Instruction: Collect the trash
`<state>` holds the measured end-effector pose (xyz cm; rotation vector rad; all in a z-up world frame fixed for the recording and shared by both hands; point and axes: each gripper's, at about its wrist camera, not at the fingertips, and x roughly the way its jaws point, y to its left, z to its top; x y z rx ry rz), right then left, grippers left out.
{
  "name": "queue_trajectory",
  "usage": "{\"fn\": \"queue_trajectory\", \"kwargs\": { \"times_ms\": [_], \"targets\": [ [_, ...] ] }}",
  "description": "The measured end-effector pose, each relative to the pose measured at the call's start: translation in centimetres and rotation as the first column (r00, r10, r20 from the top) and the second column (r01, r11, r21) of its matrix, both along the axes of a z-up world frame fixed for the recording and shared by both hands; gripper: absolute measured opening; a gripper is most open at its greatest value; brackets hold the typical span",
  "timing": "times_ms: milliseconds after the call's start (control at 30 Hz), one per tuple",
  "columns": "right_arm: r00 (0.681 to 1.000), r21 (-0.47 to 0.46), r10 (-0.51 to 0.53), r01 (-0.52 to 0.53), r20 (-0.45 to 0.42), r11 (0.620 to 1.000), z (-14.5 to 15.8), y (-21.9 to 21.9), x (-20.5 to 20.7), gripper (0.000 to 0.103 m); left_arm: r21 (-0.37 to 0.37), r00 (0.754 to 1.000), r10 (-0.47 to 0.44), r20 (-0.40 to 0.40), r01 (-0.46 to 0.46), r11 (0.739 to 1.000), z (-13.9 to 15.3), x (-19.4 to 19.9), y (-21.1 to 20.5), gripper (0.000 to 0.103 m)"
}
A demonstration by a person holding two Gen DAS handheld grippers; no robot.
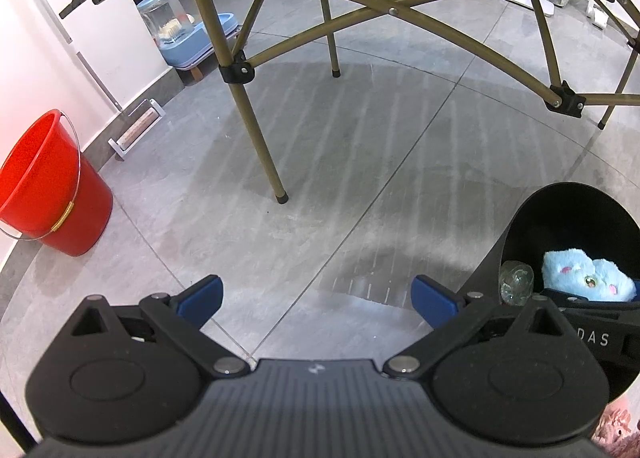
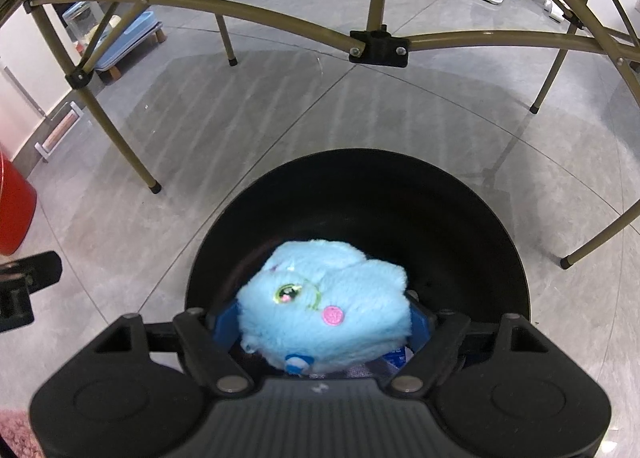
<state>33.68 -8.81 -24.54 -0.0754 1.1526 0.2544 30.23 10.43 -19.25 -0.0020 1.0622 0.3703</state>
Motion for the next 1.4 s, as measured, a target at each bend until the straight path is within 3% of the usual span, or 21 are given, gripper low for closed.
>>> {"fn": "queue_trajectory", "kwargs": {
  "times_ms": [200,900,1400],
  "targets": [
    [1.0,-0.01,-0.016,0.017,0.005,1.0,-0.1,-0.1,0.1,0.103,0.0,1.0,0.0,-0.003,0.0,1.0,-0.1,0.0,0.0,0.102],
    [0.999,-0.004,-0.028,0.028,0.022,1.0,0.4,-0.6,0.0,0.103,-0.012,1.0,-0.003,0.003,0.003,1.0,-0.1,-0.1,-0.2,0.103],
    [0.998,0.034,-0.039,0.038,0.04,0.999,2.4,-3.6,-1.5,0.103,-0.046,0.997,-0.019,0.079,0.022,0.999,2.6,-0.8,-1.9,0.103]
  ]
}}
